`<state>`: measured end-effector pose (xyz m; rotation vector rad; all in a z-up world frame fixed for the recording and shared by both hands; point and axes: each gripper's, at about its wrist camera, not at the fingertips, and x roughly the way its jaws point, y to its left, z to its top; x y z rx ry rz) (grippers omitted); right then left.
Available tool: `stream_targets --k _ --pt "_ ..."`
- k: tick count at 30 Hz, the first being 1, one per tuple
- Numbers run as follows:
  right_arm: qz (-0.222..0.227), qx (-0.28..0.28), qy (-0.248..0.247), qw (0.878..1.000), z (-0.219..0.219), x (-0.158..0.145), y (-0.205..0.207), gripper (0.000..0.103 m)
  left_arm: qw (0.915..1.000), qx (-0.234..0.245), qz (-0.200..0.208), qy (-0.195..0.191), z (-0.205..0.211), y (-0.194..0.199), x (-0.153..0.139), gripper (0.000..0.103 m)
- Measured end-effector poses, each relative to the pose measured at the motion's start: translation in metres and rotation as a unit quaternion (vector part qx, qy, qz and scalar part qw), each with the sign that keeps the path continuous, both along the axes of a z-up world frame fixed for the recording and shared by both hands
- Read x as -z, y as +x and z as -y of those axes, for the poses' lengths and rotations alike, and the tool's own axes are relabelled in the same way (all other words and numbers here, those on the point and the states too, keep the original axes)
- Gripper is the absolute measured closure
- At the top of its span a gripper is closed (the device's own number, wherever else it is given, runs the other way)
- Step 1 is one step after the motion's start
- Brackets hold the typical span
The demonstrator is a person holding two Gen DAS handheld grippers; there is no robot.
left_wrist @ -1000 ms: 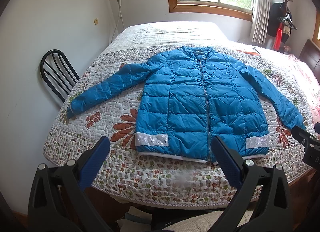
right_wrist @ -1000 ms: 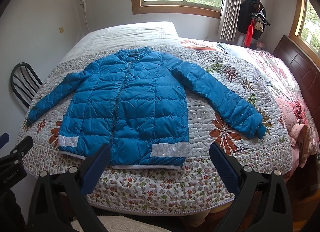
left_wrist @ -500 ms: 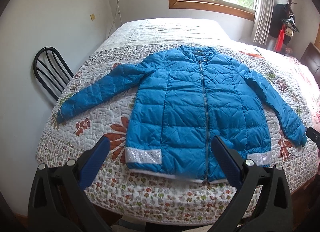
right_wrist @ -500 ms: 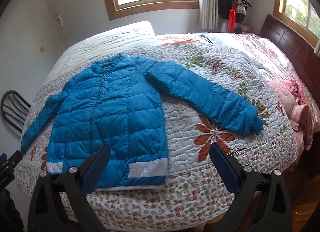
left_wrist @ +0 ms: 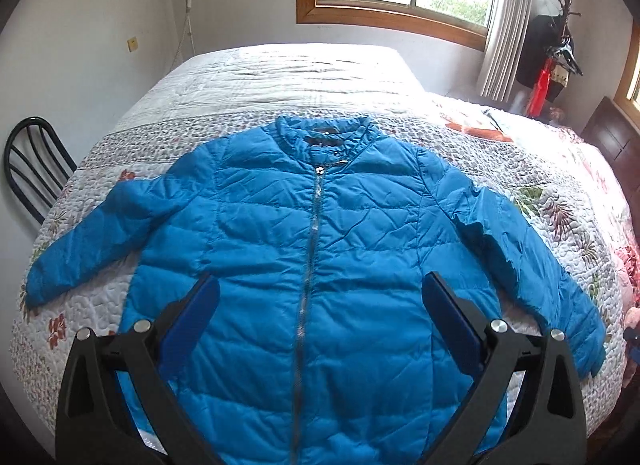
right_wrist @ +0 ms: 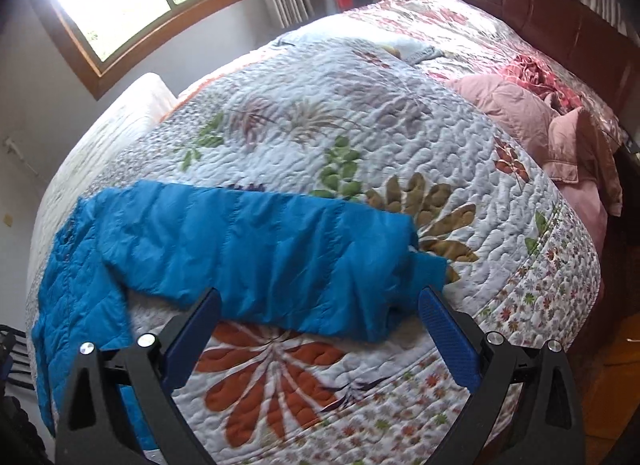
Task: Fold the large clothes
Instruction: 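Reach the right gripper to the jacket sleeve cuff and close on it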
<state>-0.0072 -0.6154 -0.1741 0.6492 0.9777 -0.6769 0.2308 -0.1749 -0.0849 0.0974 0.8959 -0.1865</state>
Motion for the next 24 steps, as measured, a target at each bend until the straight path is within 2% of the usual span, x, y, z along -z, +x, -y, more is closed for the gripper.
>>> stream_targets --k 3,9,15,17,21,23,24 --pt "-0.021 0.015 0.010 1.000 0.030 0.031 -0.005 0.004 0.9999 0.010 -0.012 0.003 0.030 0.021 0.026 0.003" --pt "-0.021 0.043 0.038 0.998 0.071 0.071 -0.017 0.004 0.9988 0.004 -0.046 0.018 0.062 0.061 0.078 0.003" --pt "0.001 0.014 0.097 0.995 0.082 0.096 -0.011 0.005 0.9963 0.003 -0.079 0.034 0.074 0.083 0.109 0.003" --pt "0.007 0.002 0.099 0.995 0.081 0.098 -0.005 0.008 0.9951 0.005 -0.092 0.035 0.076 0.087 0.118 0.003" --pt "0.012 -0.017 0.102 0.995 0.076 0.098 0.005 0.029 0.9933 0.010 -0.109 0.038 0.076 0.089 0.135 0.002" --pt "0.029 -0.038 0.113 0.992 0.073 0.095 0.010 0.054 0.9936 0.014 -0.104 0.042 0.076 0.088 0.137 0.002" --pt "0.030 -0.034 0.111 0.993 0.073 0.094 0.011 0.062 0.9936 0.016 -0.103 0.043 0.077 0.087 0.138 0.002"
